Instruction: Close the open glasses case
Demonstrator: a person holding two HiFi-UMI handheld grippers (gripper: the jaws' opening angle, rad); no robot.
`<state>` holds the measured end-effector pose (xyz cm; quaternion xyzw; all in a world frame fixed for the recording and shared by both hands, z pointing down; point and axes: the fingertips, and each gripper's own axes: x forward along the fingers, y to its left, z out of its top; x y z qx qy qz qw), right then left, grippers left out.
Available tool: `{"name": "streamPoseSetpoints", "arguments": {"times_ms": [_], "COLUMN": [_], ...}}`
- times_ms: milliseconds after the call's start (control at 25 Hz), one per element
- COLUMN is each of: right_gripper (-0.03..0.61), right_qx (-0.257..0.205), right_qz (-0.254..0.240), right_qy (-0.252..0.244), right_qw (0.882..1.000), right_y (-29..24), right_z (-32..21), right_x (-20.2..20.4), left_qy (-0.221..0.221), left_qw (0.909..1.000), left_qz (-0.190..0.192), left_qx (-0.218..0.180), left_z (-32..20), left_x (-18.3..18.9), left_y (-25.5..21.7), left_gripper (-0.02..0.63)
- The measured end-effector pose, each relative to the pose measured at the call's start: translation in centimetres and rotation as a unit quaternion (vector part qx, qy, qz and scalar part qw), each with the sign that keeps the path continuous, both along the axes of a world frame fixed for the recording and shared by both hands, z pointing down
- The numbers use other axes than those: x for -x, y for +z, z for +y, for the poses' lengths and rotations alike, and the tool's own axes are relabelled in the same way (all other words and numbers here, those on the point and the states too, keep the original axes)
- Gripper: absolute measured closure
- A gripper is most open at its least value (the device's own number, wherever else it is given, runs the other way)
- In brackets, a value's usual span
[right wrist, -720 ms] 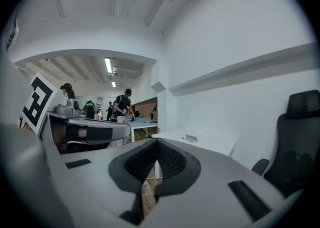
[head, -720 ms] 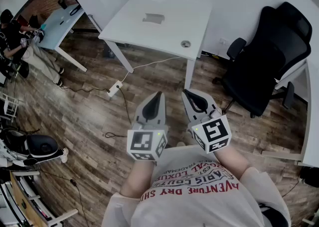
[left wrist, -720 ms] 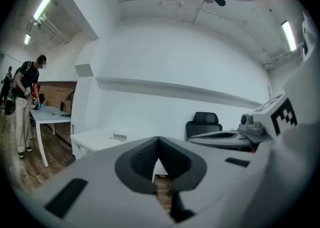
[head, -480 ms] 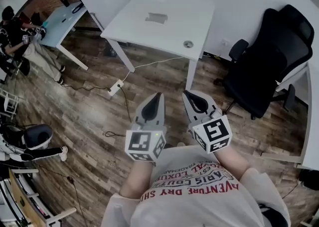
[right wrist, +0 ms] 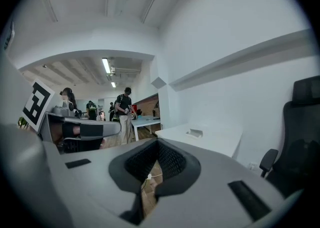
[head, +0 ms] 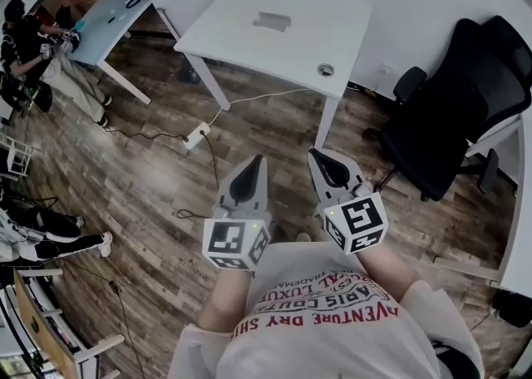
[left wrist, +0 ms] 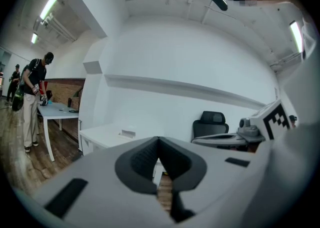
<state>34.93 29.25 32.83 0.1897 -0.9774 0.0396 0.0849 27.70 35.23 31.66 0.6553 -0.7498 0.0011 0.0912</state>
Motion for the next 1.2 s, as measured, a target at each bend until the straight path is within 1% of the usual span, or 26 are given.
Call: {"name": "streamPoseSetpoints", "arguments": {"times_ms": [200,440,560,680,840,1000,1200], "right_gripper": [0.566,0.566,0.566,0.566,0.566,0.566,0.566], "right_qx": [0.009,0.012,0.01,0.014,0.019,0.017,0.027], "right_qz": [0.002,0.007,0.014,0.022,0.033,0.04,0.035], "right_qy": [0.003,0.029,0.049,0.076,0.108,0.123,0.157], "right_qw": [1.0,0.999,0.999,0.997,0.993,0.991,0.987], "right_y": [0.9,1.5,1.4,1.5,1.8,1.5,1.5], "right_z": [-1.3,-4.9,-7.6,-10.5,-13.5,-15.8,-18.7], "right_x": [2.2,6.8,10.5,14.2,19.5,24.7,29.1], "left_qy": [0.006,0.032,0.046,0.062,0.079,0.086,0.115], "left_qw": [0.9999,0.9994,0.9985,0.9974,0.996,0.995,0.9916], "left_qz": [0.008,0.016,0.029,0.037,0.041,0.049,0.052], "left_qx": [0.008,0.006,0.0,0.003,0.01,0.014,0.03], "left_z": [-1.5,-5.7,-8.4,-11.2,-14.5,-17.2,-20.2], "left_x": [2.5,7.7,11.8,16.4,23.5,30.2,35.3], "left_y": [1.2,1.8,1.5,1.4,1.3,1.4,2.3], "left_gripper": [0.615,0.615,0.615,0.615,0.615,0.615,0.615]}}
